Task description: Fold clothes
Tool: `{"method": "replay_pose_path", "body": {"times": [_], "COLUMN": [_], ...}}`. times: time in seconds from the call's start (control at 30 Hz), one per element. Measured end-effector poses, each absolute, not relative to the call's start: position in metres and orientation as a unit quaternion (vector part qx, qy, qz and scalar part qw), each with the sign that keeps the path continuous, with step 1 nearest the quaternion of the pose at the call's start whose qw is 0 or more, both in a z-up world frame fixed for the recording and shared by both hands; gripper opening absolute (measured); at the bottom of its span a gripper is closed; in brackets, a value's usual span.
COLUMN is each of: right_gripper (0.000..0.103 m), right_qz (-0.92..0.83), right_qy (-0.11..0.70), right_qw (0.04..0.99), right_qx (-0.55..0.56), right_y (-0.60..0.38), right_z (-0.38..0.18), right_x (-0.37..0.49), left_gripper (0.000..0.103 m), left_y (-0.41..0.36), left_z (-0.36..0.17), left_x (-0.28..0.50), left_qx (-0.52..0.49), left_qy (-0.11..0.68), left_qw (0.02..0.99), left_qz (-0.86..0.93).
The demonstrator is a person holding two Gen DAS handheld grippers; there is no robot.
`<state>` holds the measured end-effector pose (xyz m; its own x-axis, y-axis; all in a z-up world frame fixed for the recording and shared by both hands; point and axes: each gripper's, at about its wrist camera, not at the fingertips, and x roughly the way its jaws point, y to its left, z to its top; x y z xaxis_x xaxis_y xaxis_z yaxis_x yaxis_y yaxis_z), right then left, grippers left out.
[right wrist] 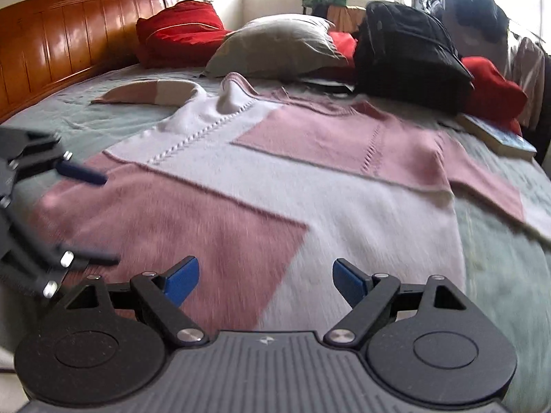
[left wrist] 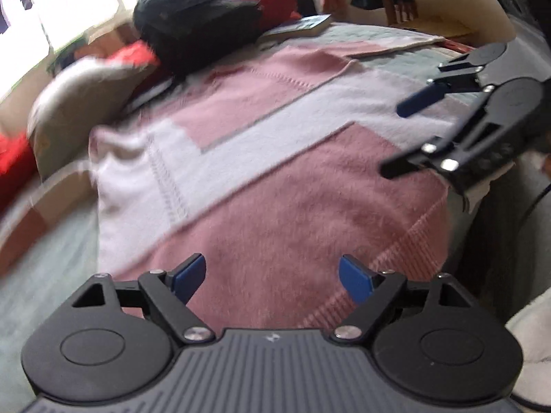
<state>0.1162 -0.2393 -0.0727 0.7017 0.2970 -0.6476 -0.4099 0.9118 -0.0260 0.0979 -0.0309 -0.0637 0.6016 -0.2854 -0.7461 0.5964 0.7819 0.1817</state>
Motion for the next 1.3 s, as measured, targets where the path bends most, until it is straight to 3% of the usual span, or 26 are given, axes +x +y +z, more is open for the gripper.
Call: {"method": "replay_pose_path", "body": {"times": [0.07, 0.17, 0.43, 0.73, 0.9, 1.3], "right_gripper": [0.091, 0.103, 0.103, 0.103, 0.103, 0.103], "right_qz": [0.185, 0.182, 0.183, 0.167, 0.165, 0.167], "right_qy": [0.346, 0.346, 0.347, 0.359, 0.366, 0.366], "right_qw": [0.915, 0.917, 0.918, 0.917, 0.915, 0.915], "right_qx": [-0.089, -0.085, -0.061, -0.050, -0.040, -0.028], "right_y": [-0.233, -0.234, -0.241, -0.240, -0.244, -0.250], "right_z": [-0.083, -0.097, -0.101, -0.094, -0.093, -0.095], "right_x": [0.121, 0.114, 0.107, 0.107, 0.112, 0.119], "left_gripper": [0.091, 0.095, 0.095, 0.095, 0.094, 0.095], "left_y": [-0.018, -0.003, 0.008, 0.015, 0.052, 0.009], "left_z": [-0.070, -0.067, -0.024, -0.059, -0.082, -0.053], "left_x": [0.099, 0.092, 0.163, 0.309, 0.341, 0.318], "left_qx": [0.158, 0.117, 0.066, -0.039, -0.083, 0.000], "left_qy": [0.402, 0.419, 0.365, 0.405, 0.398, 0.389], "left_qw": [0.868, 0.862, 0.888, 0.878, 0.889, 0.887], "left_qz": [-0.246, -0.260, -0.271, -0.254, -0.212, -0.249]}}
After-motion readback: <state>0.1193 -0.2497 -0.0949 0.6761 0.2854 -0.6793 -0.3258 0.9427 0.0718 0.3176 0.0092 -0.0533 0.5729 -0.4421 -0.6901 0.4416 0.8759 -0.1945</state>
